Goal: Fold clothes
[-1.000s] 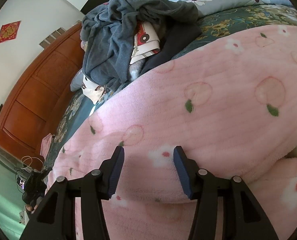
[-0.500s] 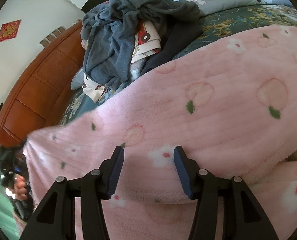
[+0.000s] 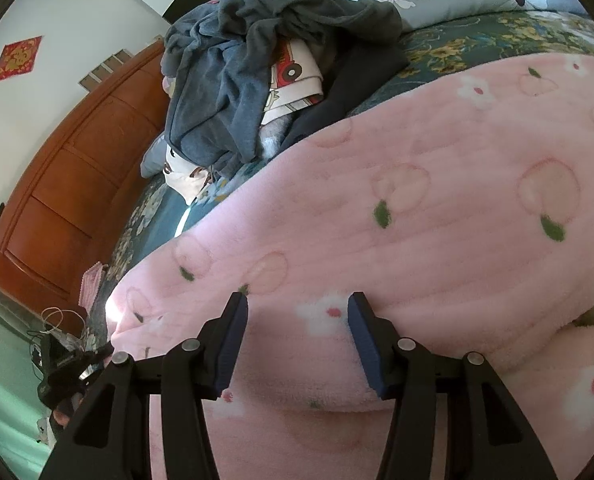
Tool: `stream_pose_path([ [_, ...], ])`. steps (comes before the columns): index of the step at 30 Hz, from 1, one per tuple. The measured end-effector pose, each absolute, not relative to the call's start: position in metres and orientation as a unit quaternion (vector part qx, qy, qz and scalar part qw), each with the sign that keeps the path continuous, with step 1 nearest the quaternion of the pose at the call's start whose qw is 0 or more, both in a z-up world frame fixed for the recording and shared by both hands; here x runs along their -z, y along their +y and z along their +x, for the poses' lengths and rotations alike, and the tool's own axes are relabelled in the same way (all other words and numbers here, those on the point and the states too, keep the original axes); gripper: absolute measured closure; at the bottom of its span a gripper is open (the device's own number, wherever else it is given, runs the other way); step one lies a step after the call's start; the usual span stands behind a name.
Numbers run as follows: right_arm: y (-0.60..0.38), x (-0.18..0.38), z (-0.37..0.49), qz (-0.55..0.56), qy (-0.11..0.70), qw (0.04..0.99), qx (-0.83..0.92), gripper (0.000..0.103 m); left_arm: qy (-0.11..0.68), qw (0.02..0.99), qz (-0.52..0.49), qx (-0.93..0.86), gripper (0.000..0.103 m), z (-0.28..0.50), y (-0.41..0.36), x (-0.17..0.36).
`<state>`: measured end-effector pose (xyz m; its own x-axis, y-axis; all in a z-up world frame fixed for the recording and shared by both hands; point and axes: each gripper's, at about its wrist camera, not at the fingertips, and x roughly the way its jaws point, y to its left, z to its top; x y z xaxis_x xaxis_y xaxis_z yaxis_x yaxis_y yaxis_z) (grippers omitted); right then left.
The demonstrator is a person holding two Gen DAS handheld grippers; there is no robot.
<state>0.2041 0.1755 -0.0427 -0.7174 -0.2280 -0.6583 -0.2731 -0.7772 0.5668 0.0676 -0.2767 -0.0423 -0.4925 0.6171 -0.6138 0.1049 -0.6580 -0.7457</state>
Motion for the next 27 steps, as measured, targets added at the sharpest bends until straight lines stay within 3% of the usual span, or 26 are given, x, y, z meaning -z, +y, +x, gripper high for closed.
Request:
stream_pose_path([
  [1,0.174,0.041,0.203,-0.376,0.330,0.011,-0.866,0.049,-0.384,0.160,-0.469,-0.779,0.078,0.076,-0.281,0.039],
  [3,0.169,0.037,0.201,-0.377,0.322,0.005,-0.868,0.049,-0.395,0.145,-0.451,-0.787,0.059,0.102,-0.296,0.032],
  [5,0.164,0.032,0.197,-0.377,0.313,-0.002,-0.872,0.049,-0.408,0.133,-0.441,-0.788,0.049,0.124,-0.312,0.032],
  [11,0.144,0.025,0.179,-0.383,0.297,-0.018,-0.875,0.049,-0.455,0.122,-0.452,-0.757,0.044,0.166,-0.334,0.049],
  [16,0.118,0.006,0.153,-0.383,0.273,-0.045,-0.881,0.049,-0.448,0.133,-0.474,-0.746,0.041,0.172,-0.324,0.049],
  [22,0.066,-0.048,0.091,-0.384,0.170,-0.108,-0.901,0.049,-0.448,0.183,-0.476,-0.734,0.035,0.177,-0.318,0.045],
  [24,0.040,-0.054,0.059,-0.403,0.136,-0.139,-0.894,0.041,-0.449,0.184,-0.482,-0.730,0.033,0.173,-0.313,0.049],
  [27,-0.004,-0.045,0.002,-0.463,0.084,-0.177,-0.865,0.041,-0.449,0.179,-0.473,-0.736,0.033,0.169,-0.308,0.051],
])
